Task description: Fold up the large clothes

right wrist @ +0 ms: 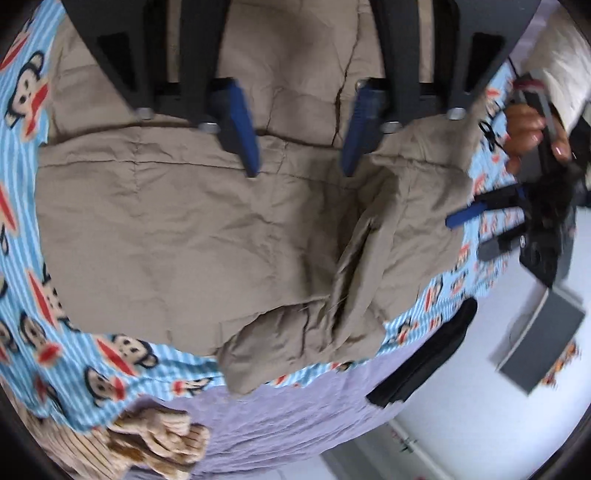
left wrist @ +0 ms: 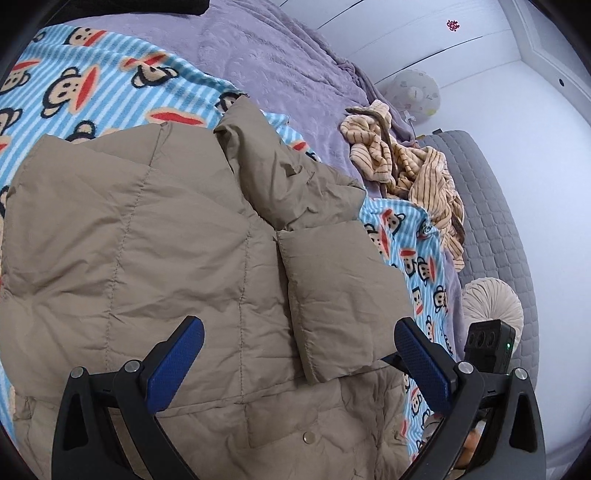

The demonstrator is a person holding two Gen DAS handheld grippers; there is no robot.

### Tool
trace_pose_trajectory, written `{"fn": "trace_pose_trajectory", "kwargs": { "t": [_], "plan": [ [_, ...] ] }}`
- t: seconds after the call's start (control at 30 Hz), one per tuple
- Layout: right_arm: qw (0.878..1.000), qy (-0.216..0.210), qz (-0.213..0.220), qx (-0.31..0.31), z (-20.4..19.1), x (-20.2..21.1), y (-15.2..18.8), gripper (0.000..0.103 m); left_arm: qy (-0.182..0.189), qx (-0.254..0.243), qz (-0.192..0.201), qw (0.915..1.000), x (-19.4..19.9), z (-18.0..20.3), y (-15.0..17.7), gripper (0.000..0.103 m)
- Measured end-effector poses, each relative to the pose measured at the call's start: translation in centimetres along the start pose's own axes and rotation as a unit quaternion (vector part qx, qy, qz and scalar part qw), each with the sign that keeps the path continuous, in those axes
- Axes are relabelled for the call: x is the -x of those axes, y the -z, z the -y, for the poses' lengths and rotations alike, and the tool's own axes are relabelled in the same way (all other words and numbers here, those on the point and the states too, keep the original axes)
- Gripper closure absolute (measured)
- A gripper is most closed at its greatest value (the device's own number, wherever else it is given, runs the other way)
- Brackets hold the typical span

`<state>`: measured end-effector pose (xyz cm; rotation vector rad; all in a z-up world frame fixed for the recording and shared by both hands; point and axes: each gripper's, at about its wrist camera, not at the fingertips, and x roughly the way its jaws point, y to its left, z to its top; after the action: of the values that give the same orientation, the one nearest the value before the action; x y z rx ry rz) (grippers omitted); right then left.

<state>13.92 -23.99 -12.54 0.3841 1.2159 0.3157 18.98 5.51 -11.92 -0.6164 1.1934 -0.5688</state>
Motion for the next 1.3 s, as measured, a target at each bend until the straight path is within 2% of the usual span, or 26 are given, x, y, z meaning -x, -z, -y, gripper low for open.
{"fn": "trace_pose_trajectory", "kwargs": {
  "t": [0.03, 0.13, 0.23, 0.33, 0.4, 0.47, 0.57, 0.63, 0.67, 0.7, 0.73, 0.77, 0.8, 0.93, 1.0, 1.07, 1.13, 1.2, 1.3],
  "plan": [
    [0.999, -0.011, 0.003, -0.033, 0.9, -0.2, -0.6, 0.087, 0.0, -0.001, 0.0, 1.0, -0.1, 0.0, 0.0, 0.0],
    [0.997, -0.035, 0.017, -0.062, 0.8, -1.8, -1.8, 0.088, 0.006, 0.002, 0.001, 1.0, 0.2, -0.2, 0.0, 0.0],
    [0.995, -0.087, 0.011, -0.049, -2.1, -4.2, -2.8, 0.088, 0.019, 0.016, 0.004, 0.9997, 0.6, -0.8, -0.1, 0.0],
    [0.993, -0.114, -0.031, 0.004, -6.3, -6.9, -2.5, 0.088, 0.033, 0.031, 0.001, 0.9989, 0.7, -1.5, -0.4, 0.0],
    [0.992, -0.105, -0.056, 0.041, -8.3, -7.8, -1.6, 0.088, 0.047, 0.036, -0.004, 0.9982, 0.5, -1.9, -0.5, 0.0],
    [0.992, -0.083, -0.065, 0.069, -8.6, -7.5, -0.5, 0.087, 0.044, 0.037, -0.009, 0.9983, -0.2, -2.1, -0.5, 0.0],
    [0.994, -0.038, -0.07, 0.076, -6.2, -5.8, 1.0, 0.087, -0.008, 0.029, -0.02, 0.9994, -1.6, -2.6, -0.4, 0.0],
    [0.996, -0.009, -0.07, 0.062, -3.6, -4.3, 1.8, 0.087, -0.035, 0.021, -0.034, 0.9986, -2.7, -2.7, -0.2, 0.006],
    [0.996, 0.008, -0.069, 0.052, -1.9, -3.3, 2.2, 0.087, -0.044, 0.015, -0.041, 0.9981, -3.2, -2.6, -0.1, 0.019],
    [0.996, 0.022, -0.07, 0.045, -0.5, -2.7, 2.5, 0.087, -0.05, 0.007, -0.05, 0.9974, -3.8, -2.3, -0.1, 0.046],
    [0.996, 0.039, -0.071, 0.036, 0.9, -2.1, 2.9, 0.087, -0.056, 0.0, -0.063, 0.9964, -4.6, -2.1, -0.1, 0.065],
    [0.995, 0.055, -0.073, 0.028, 2.2, -1.6, 3.2, 0.087, -0.063, -0.002, -0.077, 0.9951, -5.3, -1.9, -0.2, 0.093],
    [0.995, 0.072, -0.073, 0.017, 3.4, -1.3, 3.4, 0.087, -0.068, -0.002, -0.079, 0.9945, -5.6, -1.5, -0.2, 0.093],
    [0.994, 0.101, -0.046, -0.021, 7.7, -0.2, 2.0, 0.087, -0.066, -0.052, -0.03, 0.996, -3.5, 2.0, -0.3, 0.093],
    [0.989, 0.143, -0.012, -0.02, 8.8, 0.5, 0.6, 0.087, -0.084, -0.063, -0.021, 0.9942, -2.7, 2.3, -0.3, 0.093],
    [0.984, 0.177, 0.021, -0.023, 10.1, 1.5, -0.3, 0.087, -0.112, -0.064, -0.035, 0.9911, -3.2, 1.6, -0.3, 0.093],
    [0.985, 0.164, 0.029, -0.056, 12.1, 1.5, -0.6, 0.091, -0.142, -0.061, -0.055, 0.9864, -4.5, 0.2, 0.1, 0.093],
    [0.986, 0.147, 0.012, -0.078, 13.6, 0.3, -0.3, 0.092, -0.167, -0.061, -0.062, 0.9821, -5.6, -1.2, 0.8, 0.092],
    [0.987, 0.15, -0.001, -0.064, 14.2, -1.7, 0.5, 0.092, -0.177, -0.051, -0.039, 0.9821, -4.8, -1.5, 1.6, 0.091]
  ]
}}
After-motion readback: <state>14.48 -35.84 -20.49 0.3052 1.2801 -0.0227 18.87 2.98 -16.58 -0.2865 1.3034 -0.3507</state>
